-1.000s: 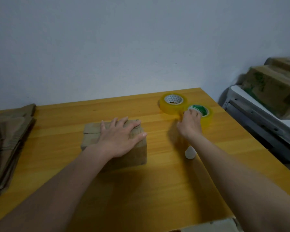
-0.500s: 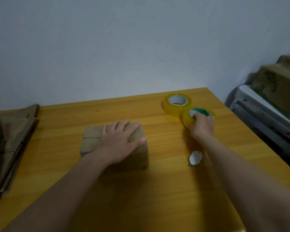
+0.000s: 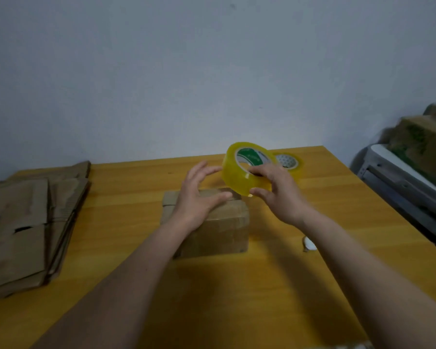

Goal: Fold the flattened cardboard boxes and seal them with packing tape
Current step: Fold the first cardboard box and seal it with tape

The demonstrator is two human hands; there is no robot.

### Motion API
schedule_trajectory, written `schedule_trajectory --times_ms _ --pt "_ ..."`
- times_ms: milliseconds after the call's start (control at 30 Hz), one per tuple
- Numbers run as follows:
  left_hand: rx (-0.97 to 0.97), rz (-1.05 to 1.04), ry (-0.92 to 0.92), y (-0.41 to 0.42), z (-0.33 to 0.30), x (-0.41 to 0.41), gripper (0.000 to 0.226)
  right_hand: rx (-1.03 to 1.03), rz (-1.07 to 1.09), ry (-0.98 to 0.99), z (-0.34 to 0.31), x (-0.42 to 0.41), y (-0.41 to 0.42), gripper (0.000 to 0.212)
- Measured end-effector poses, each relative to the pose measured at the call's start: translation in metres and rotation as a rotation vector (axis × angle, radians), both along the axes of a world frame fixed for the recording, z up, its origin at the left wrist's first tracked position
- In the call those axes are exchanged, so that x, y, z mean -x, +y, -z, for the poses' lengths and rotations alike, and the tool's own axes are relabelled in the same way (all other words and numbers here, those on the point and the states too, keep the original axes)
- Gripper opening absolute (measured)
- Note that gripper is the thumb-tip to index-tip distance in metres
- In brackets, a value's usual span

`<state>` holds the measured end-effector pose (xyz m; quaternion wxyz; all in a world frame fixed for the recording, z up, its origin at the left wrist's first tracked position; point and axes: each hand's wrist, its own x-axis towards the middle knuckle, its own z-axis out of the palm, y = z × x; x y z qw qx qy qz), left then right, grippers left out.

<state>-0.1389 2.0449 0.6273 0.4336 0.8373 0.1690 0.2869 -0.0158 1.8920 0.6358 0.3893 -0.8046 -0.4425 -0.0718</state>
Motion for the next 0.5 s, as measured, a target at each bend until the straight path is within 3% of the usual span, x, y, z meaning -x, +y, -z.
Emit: schedule_trajectory --times_ms 200,400,500 --pt "0.209 -0.097 -0.207 -0.001 0.003 0.004 0.011 0.165 -0.042 -0.140 -0.014 0.026 0.021 0.045" --pt "0.365 -0.144 -0.302 0.004 0.012 0.005 0.025 0.307 -0.036 -0.334 -0.021 0.037 0.028 0.055" --pt "0.444 -0.235 -0.308 0.009 0.017 0.004 0.024 0.189 -0.066 -0.437 -0.020 0.034 0.031 0.062"
